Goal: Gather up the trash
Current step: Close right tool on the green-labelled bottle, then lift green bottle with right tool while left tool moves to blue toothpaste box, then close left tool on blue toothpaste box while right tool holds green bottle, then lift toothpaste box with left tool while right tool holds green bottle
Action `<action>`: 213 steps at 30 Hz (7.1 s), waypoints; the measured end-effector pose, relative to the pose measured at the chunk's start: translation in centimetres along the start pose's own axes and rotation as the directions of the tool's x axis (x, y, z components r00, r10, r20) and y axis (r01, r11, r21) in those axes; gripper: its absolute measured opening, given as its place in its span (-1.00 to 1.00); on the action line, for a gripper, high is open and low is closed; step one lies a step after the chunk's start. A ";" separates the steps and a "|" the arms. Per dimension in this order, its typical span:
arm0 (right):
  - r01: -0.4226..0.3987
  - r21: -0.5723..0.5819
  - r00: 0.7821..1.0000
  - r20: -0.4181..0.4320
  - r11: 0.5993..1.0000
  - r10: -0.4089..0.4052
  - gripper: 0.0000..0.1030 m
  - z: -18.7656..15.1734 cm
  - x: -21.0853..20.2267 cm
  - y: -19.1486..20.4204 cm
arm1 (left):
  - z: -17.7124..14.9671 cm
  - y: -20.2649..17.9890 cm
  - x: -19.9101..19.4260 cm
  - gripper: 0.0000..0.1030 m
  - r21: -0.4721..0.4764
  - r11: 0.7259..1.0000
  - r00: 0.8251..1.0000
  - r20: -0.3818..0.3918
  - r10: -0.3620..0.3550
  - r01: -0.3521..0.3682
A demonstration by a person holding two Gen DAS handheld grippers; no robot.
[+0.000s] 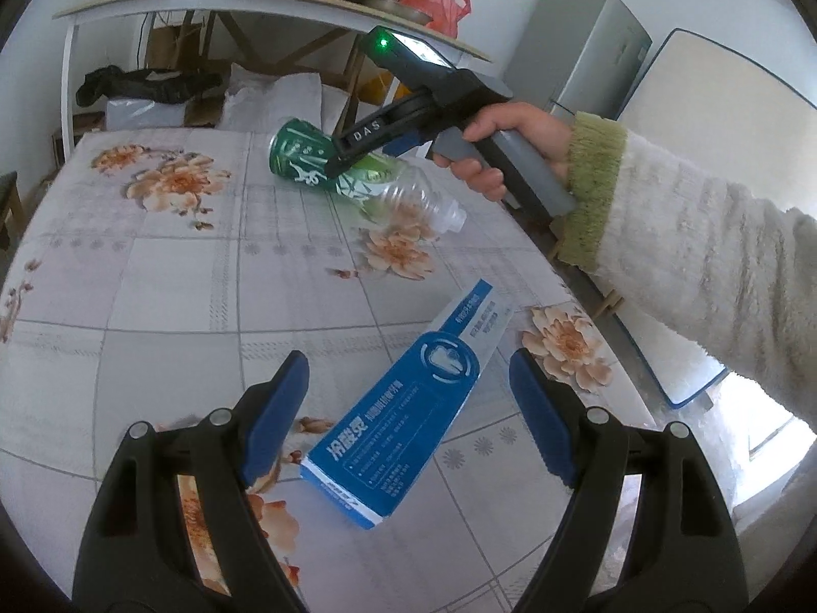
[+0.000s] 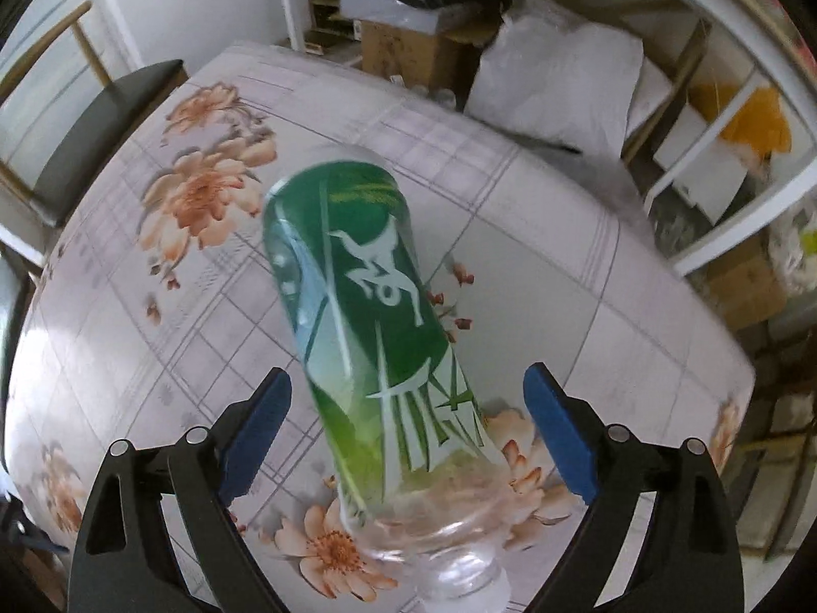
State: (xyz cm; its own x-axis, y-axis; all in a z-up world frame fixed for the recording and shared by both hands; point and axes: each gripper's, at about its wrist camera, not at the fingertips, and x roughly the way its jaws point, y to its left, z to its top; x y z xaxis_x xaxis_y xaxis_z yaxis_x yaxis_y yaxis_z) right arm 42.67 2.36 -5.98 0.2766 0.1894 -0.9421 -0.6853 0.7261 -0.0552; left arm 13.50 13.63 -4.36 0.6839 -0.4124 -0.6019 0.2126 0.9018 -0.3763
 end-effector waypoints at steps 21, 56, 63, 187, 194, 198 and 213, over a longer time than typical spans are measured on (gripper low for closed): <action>-0.131 0.767 0.987 0.041 0.629 0.155 0.28 -23.4 -6.0 -10.2 | -1.4 -0.4 -1.2 0.49 -0.048 0.999 1.000 0.022 -0.016 0.017; 0.424 -0.357 0.900 0.265 0.832 -0.345 0.71 -27.3 -13.6 7.9 | -2.2 0.3 -3.6 0.49 -0.093 0.996 0.999 0.042 0.011 -0.007; 0.396 -0.765 0.901 0.218 0.507 -0.375 0.71 -26.1 -7.8 11.2 | -2.1 1.1 -4.4 0.49 -0.116 0.992 0.998 0.051 0.048 -0.042; -0.141 0.570 0.990 0.105 0.810 0.098 0.32 -34.0 -9.3 6.9 | -3.8 -1.8 2.7 -0.12 -0.037 0.971 0.923 -0.322 0.211 -0.235; -0.154 0.578 0.987 0.121 0.801 0.102 0.24 -34.2 -9.5 6.9 | -3.6 -1.8 2.5 -0.13 -0.051 0.971 0.926 -0.317 0.207 -0.234; -0.168 0.580 0.985 0.132 0.797 0.112 0.24 -34.4 -9.5 6.8 | -3.7 -1.8 2.3 -0.13 -0.052 0.971 0.928 -0.311 0.206 -0.234; -0.194 0.575 0.979 0.161 0.795 0.123 0.23 -34.4 -10.2 6.9 | -3.5 -2.3 1.6 -0.13 -0.052 0.975 0.938 -0.286 0.195 -0.218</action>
State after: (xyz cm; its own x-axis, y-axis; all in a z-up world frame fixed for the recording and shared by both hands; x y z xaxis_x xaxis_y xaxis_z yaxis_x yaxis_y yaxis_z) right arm 11.95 -17.34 -8.09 0.2950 0.3806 -0.8764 -0.2108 0.9206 0.3288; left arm 11.67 10.42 -6.92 0.4834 -0.2485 -0.8394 0.0218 0.9620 -0.2723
